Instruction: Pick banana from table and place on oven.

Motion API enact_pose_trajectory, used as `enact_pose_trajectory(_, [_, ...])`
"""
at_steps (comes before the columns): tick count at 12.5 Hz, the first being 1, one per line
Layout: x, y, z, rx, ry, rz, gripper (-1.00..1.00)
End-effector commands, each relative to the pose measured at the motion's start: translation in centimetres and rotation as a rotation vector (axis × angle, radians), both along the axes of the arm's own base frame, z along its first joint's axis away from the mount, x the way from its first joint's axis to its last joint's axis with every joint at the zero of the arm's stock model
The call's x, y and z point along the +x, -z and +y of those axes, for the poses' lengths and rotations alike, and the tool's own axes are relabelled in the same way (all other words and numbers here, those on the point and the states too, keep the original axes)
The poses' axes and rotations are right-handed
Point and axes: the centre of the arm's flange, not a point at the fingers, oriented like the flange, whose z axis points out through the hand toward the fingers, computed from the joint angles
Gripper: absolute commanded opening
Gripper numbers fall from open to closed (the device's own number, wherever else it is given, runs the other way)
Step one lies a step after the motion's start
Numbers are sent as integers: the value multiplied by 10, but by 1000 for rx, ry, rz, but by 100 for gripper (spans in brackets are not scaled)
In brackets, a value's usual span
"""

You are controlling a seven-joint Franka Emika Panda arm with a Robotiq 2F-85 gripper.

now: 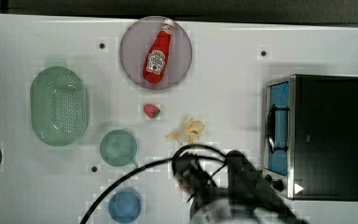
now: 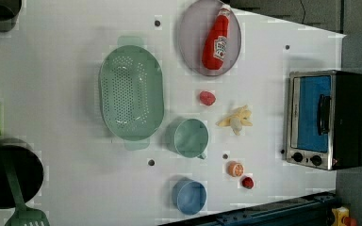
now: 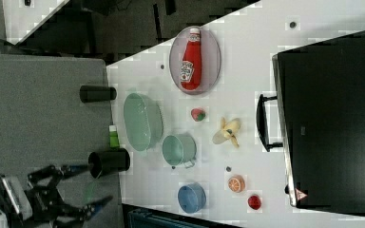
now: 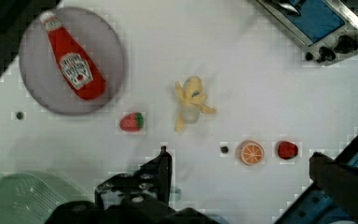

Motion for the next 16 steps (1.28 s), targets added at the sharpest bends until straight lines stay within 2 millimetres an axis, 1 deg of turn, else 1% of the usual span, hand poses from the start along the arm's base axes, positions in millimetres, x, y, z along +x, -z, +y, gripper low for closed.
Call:
enact_pose_trajectory(1, [60,110,-1,6,43,219,100])
enact_pose_trajectory(3, [89,153,-1,3,41,234,100])
enact_pose_trajectory(5, [113,200,-2,0,37,263,100])
enact_pose_trajectory(7, [129,243,0,-3,32,248,100])
enact_pose_trajectory(8, [133,263,0,-4,29,232,100])
enact_pose_trajectory(10, [129,308,1,-5,26,215,100])
enact_pose_trajectory(12, [119,352,2,-5,24,202,100])
enact_pose_trajectory(14, [108,392,4,-5,20,194,100])
enact_pose_trajectory(16, [101,426,7,-5,12,214,100])
